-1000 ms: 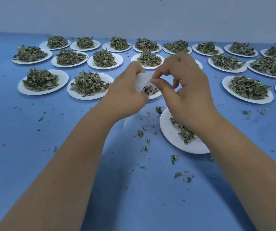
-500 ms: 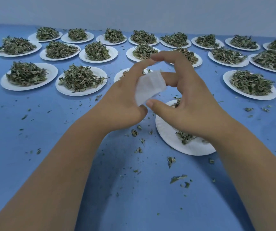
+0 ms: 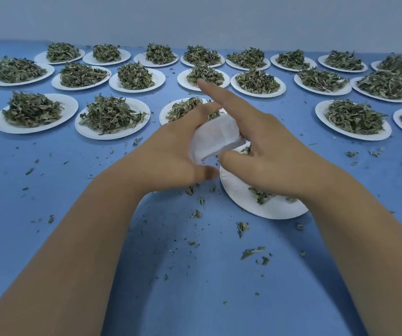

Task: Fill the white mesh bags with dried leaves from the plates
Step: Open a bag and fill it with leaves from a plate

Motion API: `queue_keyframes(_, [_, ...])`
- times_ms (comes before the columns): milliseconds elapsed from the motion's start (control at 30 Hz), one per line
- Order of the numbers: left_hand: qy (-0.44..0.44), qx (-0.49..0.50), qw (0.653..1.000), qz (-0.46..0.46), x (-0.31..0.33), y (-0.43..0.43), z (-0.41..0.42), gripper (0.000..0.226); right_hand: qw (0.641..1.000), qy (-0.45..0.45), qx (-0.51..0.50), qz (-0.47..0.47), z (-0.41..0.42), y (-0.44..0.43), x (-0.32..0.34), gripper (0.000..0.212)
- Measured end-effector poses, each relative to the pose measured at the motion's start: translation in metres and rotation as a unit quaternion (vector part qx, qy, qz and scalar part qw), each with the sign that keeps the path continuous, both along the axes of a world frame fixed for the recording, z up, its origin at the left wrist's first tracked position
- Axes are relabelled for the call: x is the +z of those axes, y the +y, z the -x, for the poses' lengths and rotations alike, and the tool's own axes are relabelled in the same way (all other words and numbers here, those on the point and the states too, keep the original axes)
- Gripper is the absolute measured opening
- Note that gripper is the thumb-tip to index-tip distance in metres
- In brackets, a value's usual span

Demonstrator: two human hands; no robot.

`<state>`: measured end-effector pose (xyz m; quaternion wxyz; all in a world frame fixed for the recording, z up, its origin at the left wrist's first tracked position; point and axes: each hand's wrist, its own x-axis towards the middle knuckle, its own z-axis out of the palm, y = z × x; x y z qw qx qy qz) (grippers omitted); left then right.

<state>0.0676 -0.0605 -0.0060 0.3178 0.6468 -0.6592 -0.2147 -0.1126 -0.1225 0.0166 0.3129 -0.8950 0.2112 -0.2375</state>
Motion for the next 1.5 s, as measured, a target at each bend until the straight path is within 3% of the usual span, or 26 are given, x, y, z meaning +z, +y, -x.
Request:
queue_keyframes(67, [0.026, -0.005, 1.000, 0.007, 0.003, 0.003, 0.009, 0.097, 0.999, 0.013, 0.005, 0.031, -0.001, 0.001, -0.001, 0.090])
queue_keyframes(233, [-0.017, 0.027, 0.999, 0.015, 0.007, 0.002, 0.014, 0.085, 0.998, 0.024, 0.037, 0.043, -0.002, 0.007, -0.003, 0.090])
queue_keyframes(400, [-0.026, 0.060, 0.997, 0.032, 0.001, -0.004, 0.010, 0.052, 0.996, 0.044, 0.045, 0.063, -0.006, 0.010, -0.005, 0.088])
queue_keyframes(467, [-0.055, 0.072, 0.995, 0.035, -0.002, -0.005, 0.006, 0.047, 0.998, 0.010, 0.030, 0.057, 0.000, 0.007, -0.001, 0.080])
queue_keyframes(567, [-0.110, 0.088, 0.989, 0.036, -0.009, -0.006, 0.001, 0.043, 0.994, -0.017, -0.038, 0.098, 0.028, -0.013, 0.008, 0.051])
queue_keyframes(633, [-0.118, 0.079, 0.989, 0.039, -0.011, -0.007, 0.003, 0.038, 0.990, 0.083, -0.043, 0.101, 0.054, -0.028, 0.012, 0.047])
queue_keyframes(700, [-0.122, 0.068, 0.989, 0.046, -0.011, -0.008, 0.006, 0.037, 0.974, 0.217, -0.028, 0.065, 0.072, -0.039, 0.011, 0.066])
queue_keyframes(800, [-0.131, 0.061, 0.989, 0.044, -0.011, -0.009, 0.009, 0.039, 0.961, 0.273, -0.015, 0.041, 0.079, -0.046, -0.002, 0.074])
queue_keyframes(967, [-0.152, 0.056, 0.986, 0.041, -0.016, -0.010, 0.015, 0.046, 0.971, 0.223, -0.041, 0.079, 0.073, -0.048, -0.019, 0.049])
queue_keyframes(1167, [-0.187, 0.073, 0.978, 0.048, -0.017, -0.012, 0.020, 0.038, 0.988, 0.100, -0.084, 0.084, 0.083, -0.049, -0.019, 0.043])
queue_keyframes(1500, [-0.227, 0.096, 0.964, 0.097, -0.013, -0.017, 0.034, 0.036, 0.981, -0.036, -0.171, 0.087, 0.075, -0.035, -0.010, 0.023])
